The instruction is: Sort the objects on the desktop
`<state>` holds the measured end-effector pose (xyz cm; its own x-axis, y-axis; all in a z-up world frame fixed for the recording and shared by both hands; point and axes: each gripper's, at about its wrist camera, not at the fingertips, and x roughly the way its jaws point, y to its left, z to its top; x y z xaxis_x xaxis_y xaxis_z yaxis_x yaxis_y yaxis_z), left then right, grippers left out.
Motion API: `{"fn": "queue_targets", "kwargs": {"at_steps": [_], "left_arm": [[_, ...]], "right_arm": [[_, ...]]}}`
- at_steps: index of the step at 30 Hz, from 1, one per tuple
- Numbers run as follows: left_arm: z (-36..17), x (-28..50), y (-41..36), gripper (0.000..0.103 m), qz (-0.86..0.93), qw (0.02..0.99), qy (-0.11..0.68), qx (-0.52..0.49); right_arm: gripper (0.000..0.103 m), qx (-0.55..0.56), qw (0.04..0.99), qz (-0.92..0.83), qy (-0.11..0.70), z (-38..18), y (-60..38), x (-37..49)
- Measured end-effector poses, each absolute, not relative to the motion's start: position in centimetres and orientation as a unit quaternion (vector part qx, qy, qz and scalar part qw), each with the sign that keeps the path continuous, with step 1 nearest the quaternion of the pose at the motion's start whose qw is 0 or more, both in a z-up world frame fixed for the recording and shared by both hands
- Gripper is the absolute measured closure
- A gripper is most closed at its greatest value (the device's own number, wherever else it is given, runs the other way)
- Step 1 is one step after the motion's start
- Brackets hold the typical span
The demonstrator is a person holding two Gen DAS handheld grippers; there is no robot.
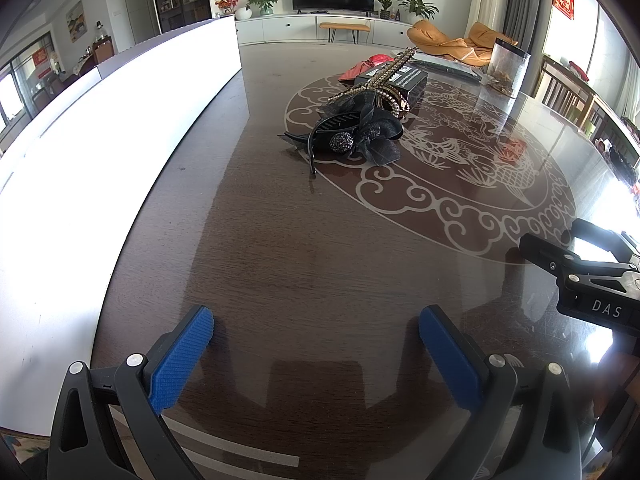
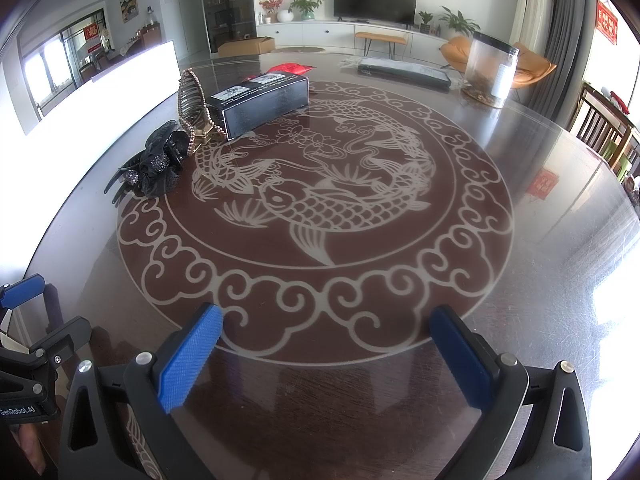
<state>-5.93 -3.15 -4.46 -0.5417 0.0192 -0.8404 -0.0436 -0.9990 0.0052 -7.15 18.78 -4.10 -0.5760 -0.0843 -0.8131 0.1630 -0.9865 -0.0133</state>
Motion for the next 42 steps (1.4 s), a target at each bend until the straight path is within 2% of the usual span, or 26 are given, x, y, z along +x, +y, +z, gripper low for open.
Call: {"fn": "queue_targets", "kwargs": {"at_steps": [14,22,27,31,33,35,37,39,42], "left_arm": [[-4.3,-5.9,-3.5,0.000,0.878,0.019,0.011,-0.479],[-4.4,-5.9,-3.6,0.000,0.879,0.018,0.011,-0.476],[-4.4,-6.0,-3.7,0.000,0.880,0.018,0.011,-0.475],[-4.4,-6.1,-3.8,0.000,0.881,0.018,0.011,-0.473],[-4.4,-6.2,-3.8,0.000,0.881,0.018,0.011,-0.473],[-4.4,-6.2,-3.8,0.000,0.881,0.018,0.011,-0.473],[-4.4,-6.4,-3.9,0.000,0.881,0.018,0.011,-0.474],[-4.4,-6.6,-3.9,0.000,0.880,0.018,0.011,-0.474],[-4.4,-6.9,-4.0,0.000,0.880,0.018,0.011,-0.475]], "right_arm": [[0.000,0.466,0.094,-0.879,0.046,-4.0,18.4,-8.6],[0.000,0.454,0.160,-0.876,-0.030,0.0,15.0,-17.9],[0.000,0.482,0.114,-0.867,-0.058,0.7,12.3,-26.1],[0.000,0.535,0.091,-0.835,-0.088,-1.5,11.6,-30.3],[0.000,0.553,0.093,-0.824,-0.083,-2.6,10.7,-30.7],[0.001,0.543,0.107,-0.832,-0.035,-2.6,9.1,-29.8],[0.011,0.533,0.127,-0.836,0.031,-2.5,7.3,-28.1],[0.031,0.525,0.161,-0.834,0.064,-2.2,6.7,-25.9],[0.042,0.521,0.191,-0.826,0.097,-1.9,7.2,-22.0]]}}
